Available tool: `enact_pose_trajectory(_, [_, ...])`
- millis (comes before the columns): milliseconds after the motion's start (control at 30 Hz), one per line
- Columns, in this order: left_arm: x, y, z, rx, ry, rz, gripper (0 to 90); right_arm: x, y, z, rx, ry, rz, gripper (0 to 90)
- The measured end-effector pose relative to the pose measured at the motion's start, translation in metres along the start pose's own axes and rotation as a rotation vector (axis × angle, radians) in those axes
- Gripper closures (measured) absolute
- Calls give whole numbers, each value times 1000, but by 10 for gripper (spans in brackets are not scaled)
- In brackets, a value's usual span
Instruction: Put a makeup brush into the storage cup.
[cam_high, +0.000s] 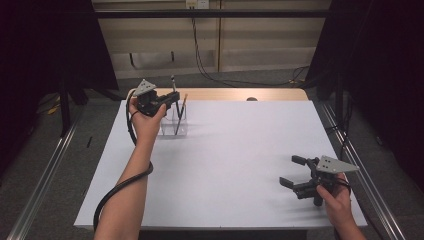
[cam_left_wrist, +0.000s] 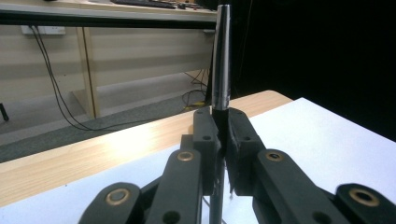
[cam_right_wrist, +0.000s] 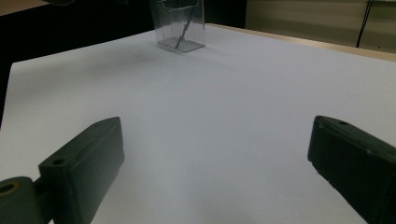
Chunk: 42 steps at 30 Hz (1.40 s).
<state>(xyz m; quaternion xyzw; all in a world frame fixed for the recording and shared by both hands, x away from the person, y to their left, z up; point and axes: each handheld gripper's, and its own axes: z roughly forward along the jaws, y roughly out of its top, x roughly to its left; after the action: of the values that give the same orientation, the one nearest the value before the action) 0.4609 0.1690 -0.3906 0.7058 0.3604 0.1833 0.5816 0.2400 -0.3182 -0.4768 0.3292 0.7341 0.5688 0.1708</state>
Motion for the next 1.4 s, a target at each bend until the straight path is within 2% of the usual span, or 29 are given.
enact_pose_trajectory(200, [2,-3,1,1,15,2,837,0,0,0,-1,4,-5,35])
enact_pose_trajectory(767, [-1,-7,7,13,20,29,837,0,0,0,-2,9,-2,35])
enact_pose_trajectory(1400, [-5,-17,14,19,14,22,837,1,0,1,0,13,-5,35])
